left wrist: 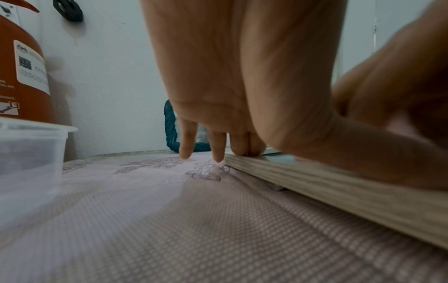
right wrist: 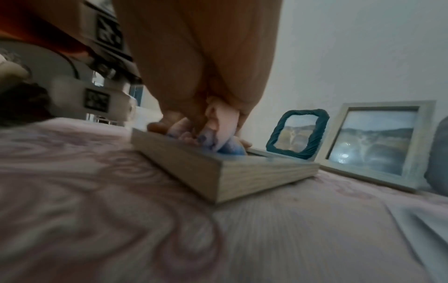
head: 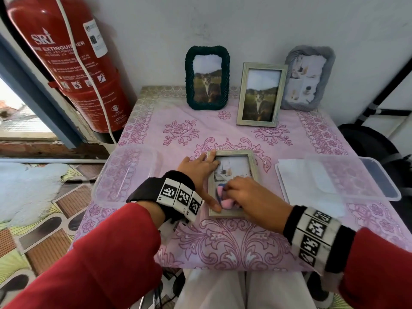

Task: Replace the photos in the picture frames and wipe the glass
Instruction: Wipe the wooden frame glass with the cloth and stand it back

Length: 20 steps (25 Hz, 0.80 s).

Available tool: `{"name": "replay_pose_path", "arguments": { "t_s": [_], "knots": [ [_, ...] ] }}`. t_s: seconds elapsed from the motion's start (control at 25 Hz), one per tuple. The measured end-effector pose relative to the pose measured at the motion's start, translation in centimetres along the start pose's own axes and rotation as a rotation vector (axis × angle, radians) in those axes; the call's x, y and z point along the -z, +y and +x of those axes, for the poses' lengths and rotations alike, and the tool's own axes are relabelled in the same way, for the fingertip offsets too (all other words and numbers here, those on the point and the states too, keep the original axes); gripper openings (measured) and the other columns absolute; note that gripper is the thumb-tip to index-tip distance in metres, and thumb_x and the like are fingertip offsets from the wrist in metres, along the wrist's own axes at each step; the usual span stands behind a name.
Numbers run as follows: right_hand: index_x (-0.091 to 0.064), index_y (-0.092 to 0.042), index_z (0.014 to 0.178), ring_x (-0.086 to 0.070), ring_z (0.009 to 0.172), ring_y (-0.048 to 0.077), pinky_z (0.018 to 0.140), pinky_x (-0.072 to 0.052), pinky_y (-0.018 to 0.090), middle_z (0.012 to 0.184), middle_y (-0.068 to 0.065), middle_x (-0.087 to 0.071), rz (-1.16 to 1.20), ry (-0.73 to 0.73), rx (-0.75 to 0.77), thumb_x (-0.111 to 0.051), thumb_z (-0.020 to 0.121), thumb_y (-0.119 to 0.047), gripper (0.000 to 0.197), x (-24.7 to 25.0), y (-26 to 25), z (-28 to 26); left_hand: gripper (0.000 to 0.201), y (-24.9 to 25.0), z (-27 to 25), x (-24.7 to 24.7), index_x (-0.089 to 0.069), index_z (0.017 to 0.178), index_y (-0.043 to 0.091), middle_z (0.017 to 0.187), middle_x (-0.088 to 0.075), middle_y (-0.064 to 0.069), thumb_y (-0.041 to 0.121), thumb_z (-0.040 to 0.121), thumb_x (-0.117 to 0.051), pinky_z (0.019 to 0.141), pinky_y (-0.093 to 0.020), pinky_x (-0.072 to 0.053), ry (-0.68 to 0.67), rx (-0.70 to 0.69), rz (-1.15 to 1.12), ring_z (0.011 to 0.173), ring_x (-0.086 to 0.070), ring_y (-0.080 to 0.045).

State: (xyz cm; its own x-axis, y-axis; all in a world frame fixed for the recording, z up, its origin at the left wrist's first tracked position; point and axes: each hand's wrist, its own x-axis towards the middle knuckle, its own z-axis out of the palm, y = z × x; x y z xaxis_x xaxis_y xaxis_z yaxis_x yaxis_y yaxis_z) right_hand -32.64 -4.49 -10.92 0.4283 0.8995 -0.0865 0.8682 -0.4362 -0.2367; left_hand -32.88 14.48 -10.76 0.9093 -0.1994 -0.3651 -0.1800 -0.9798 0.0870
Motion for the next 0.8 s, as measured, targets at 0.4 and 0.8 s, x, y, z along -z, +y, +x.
{"name": "replay_pose_path", "arguments": {
  "t_s": [0.4,0.8],
  "knots": [
    [-0.063,-0.009,0.094,-0.05,0.097,0.026,0.087,-0.038,0.035,0.098,0.008,-0.059,-0.135,0.004,-0.186,-0.05,0.084,-0.009,0.016,2.0,3.9,3.4,0.129,0.0,0.1,-0.1,-0.016,0.147,0.019,0.159,0.003,-0.005,0.07,0.045,-0.076,0.115,-0.049,-0.02,-0.01,0.005,-0.066,0.145,-0.009,-0.021],
    [-0.058,-0.011,0.114,-0.048,0.104,0.023,0.089,-0.032,0.028,0.11,0.006,-0.055,-0.081,0.005,0.013,-0.043,0.092,-0.014,0.026,0.2,1.0,-1.5,0.128,0.2,-0.2,0.2,-0.012,0.148,0.02,0.158,0.009,-0.001,0.069,0.048,-0.076,0.115,-0.05,-0.019,-0.019,-0.001,-0.048,0.146,-0.006,-0.02]
  ]
}}
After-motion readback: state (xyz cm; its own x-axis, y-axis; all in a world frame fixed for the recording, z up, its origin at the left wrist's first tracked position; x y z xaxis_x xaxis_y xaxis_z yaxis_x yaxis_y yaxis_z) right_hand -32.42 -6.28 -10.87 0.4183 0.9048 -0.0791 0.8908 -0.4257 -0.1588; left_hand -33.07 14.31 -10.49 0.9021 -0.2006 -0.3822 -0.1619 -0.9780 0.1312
